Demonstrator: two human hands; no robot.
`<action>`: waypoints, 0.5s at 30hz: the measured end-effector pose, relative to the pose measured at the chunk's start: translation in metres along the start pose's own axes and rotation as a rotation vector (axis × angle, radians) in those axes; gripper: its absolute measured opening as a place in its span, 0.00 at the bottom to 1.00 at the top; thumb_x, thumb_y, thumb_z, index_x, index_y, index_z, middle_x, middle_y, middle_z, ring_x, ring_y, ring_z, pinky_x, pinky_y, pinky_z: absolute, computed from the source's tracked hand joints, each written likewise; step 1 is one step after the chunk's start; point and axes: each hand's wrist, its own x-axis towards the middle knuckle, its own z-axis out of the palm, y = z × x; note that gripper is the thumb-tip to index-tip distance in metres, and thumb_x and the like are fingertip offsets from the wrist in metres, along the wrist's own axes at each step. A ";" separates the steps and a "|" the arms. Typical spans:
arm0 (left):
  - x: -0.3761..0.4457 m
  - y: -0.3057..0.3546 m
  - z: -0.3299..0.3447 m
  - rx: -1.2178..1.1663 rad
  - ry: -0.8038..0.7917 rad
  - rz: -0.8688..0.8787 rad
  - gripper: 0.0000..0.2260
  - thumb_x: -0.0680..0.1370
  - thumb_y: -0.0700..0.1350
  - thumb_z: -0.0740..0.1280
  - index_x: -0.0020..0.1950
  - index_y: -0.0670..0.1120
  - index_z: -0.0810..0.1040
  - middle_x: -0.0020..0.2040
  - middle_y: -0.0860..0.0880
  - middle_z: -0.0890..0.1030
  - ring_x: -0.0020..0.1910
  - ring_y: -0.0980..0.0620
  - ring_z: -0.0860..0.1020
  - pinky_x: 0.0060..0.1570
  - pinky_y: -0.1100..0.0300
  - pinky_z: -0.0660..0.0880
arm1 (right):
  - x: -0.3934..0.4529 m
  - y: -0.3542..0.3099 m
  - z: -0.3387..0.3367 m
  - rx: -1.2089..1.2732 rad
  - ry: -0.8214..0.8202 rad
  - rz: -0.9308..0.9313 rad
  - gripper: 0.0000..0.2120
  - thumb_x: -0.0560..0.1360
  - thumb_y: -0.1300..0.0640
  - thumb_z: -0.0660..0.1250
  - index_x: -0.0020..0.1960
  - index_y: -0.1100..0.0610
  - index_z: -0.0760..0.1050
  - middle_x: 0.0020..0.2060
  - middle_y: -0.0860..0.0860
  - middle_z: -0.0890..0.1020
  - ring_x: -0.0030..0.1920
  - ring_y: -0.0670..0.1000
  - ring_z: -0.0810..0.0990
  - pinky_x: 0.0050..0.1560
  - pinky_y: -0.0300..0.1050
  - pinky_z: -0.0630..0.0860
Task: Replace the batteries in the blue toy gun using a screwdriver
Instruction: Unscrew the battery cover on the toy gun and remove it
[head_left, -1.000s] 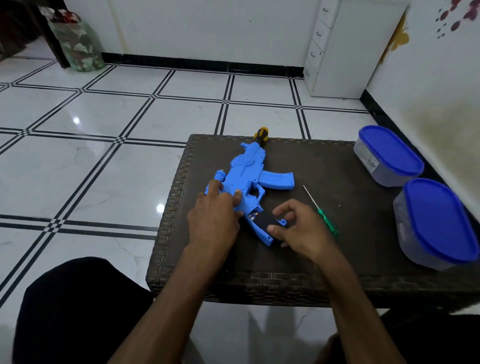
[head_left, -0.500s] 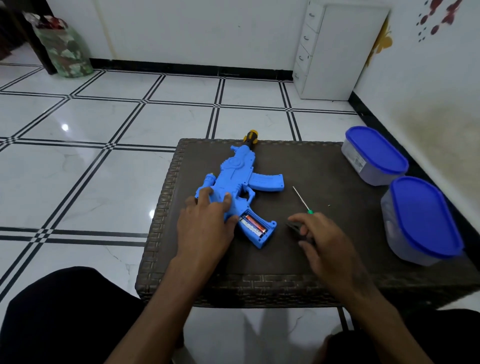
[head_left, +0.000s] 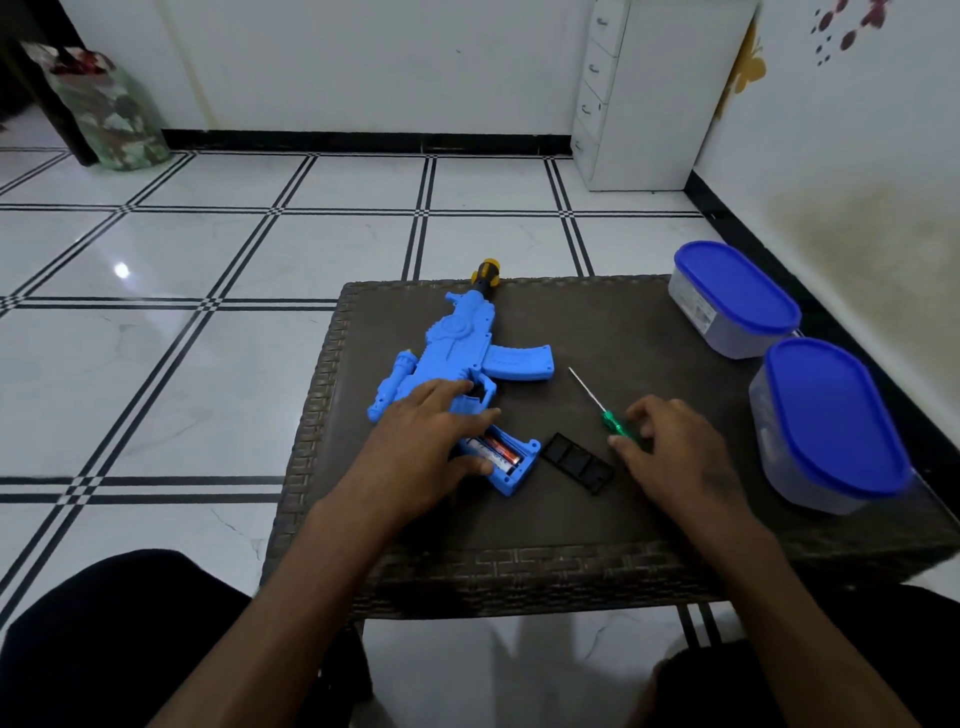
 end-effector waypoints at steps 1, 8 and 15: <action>0.001 -0.002 0.000 0.015 -0.016 -0.001 0.27 0.76 0.59 0.67 0.74 0.62 0.65 0.78 0.53 0.60 0.77 0.51 0.54 0.74 0.48 0.58 | 0.002 -0.001 -0.002 0.006 -0.006 0.011 0.10 0.74 0.52 0.72 0.54 0.54 0.78 0.48 0.52 0.80 0.49 0.53 0.79 0.48 0.45 0.74; -0.003 0.001 0.000 -0.035 -0.016 -0.012 0.24 0.77 0.59 0.66 0.73 0.61 0.68 0.78 0.54 0.61 0.78 0.52 0.53 0.73 0.52 0.56 | -0.005 -0.021 -0.025 0.669 0.098 -0.018 0.08 0.74 0.63 0.73 0.52 0.56 0.80 0.45 0.51 0.84 0.41 0.46 0.83 0.38 0.40 0.81; -0.007 0.004 -0.003 -0.014 -0.040 -0.012 0.22 0.78 0.60 0.62 0.72 0.58 0.70 0.79 0.54 0.58 0.79 0.52 0.51 0.74 0.55 0.52 | -0.027 -0.048 -0.025 1.224 0.073 0.079 0.04 0.74 0.61 0.71 0.49 0.55 0.81 0.41 0.48 0.84 0.37 0.39 0.79 0.35 0.33 0.77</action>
